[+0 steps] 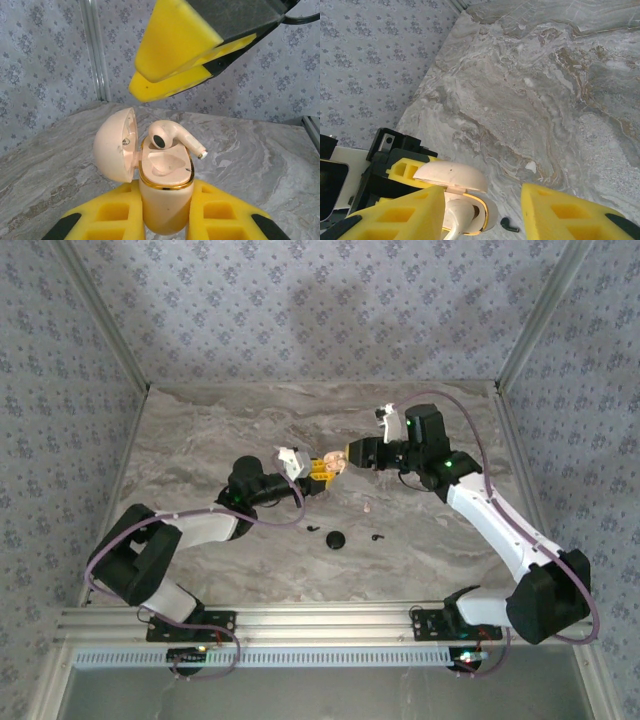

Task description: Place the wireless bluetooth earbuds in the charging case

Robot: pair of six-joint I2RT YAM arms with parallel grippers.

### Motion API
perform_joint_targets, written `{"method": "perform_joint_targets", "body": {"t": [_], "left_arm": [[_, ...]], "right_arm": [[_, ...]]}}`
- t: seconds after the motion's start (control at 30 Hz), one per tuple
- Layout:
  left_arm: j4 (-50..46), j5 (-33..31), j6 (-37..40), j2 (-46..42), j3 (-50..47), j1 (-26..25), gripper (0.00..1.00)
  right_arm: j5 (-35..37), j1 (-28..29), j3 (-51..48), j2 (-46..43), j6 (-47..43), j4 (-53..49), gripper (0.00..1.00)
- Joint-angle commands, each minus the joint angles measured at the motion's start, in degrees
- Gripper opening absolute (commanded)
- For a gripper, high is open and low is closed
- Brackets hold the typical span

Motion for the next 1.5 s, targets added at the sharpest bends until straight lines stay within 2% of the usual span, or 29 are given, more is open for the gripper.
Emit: {"method": "perform_joint_targets", "body": {"t": [0.0,0.2,0.33,0.5,0.73,0.97,1.27,1.47], "left_arm": [[3.73,-0.33,-1.61,0.62,-0.33,0.47,0.10],[3.96,-0.84,-1.99,0.60,-0.60,0.66,0.10],[3.77,-0.85,-1.98,0.46,-0.61,0.88,0.10],[3.49,-0.77,-1.77,0.38,-0.56,1.00,0.10],[2.65,-0.77,-1.28,0.28,-0.25,1.09,0.10],[1.66,-0.84,-0.69,-0.07,-0.24,1.09,0.10],[0.27,-0.77,0.23,-0.66,-0.24,1.08,0.10],[0.07,-0.94,0.39,-0.78,-0.24,1.09,0.10]], "right_arm": [[-1.21,-0.24,2.11,-1.32,0.85,-2.01,0.46],[0.92,0.51,4.83,-2.33,2.67,-10.00,0.44],[2.84,1.68,5.60,-2.34,9.67,-14.70,0.43],[4.93,3.36,10.86,0.33,12.87,-22.68,0.44],[7.17,5.79,16.63,5.53,12.79,-28.97,0.46],[14.21,8.17,24.00,9.89,9.73,-37.32,0.48],[20.91,11.42,30.94,13.81,7.96,-42.70,0.47],[21.86,13.02,34.47,17.14,6.83,-44.51,0.46]]}}
